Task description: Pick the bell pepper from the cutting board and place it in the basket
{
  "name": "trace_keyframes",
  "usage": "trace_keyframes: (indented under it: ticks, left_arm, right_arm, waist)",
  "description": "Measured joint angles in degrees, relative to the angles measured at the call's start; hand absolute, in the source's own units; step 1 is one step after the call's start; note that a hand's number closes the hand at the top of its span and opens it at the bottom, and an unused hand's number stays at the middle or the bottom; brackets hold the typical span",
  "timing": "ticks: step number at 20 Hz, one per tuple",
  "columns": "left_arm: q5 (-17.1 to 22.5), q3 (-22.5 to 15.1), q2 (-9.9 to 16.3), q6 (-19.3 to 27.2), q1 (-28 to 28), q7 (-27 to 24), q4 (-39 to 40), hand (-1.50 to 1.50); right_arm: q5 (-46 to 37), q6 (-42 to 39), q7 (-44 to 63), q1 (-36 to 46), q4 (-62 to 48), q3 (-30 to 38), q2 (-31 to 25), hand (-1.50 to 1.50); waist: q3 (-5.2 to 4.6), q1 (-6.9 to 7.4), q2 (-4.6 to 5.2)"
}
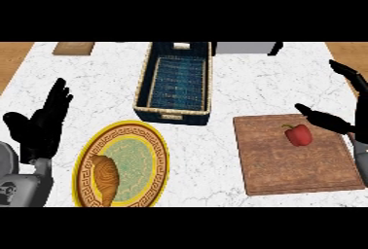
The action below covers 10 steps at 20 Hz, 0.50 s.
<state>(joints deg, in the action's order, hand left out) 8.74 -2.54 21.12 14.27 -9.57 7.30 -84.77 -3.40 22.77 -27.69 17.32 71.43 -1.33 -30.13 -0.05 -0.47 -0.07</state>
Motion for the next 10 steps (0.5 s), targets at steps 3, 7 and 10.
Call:
trace_keyframes:
  ticks: [3, 7, 10]
  left_arm:
    - [0.62, 0.85, 0.49, -0.86, -0.45, 0.53, 0.74, 0.0]
    - [0.05, 0.75, 0.33, -0.46, 0.33, 0.36, 0.86, 0.0]
    - [0.43, 1.28, 0.84, -0.94, 0.43, 0.64, 0.67, 0.0]
  right_arm:
    - [-4.72, 2.87, 8.79, -1.52, 4.03, -0.99, -3.24, -1.5]
    - [-9.47, -3.69, 19.75, -4.65, 6.79, -3.83, -12.51, -1.5]
    - [-10.74, -11.77, 26.76, -6.69, 9.52, -6.16, -19.16, -1.5]
  waist:
    - [-0.13, -0.55, -0.23]
    - [-0.35, -1.41, -0.55]
    - [-0.39, -1.57, -0.63]
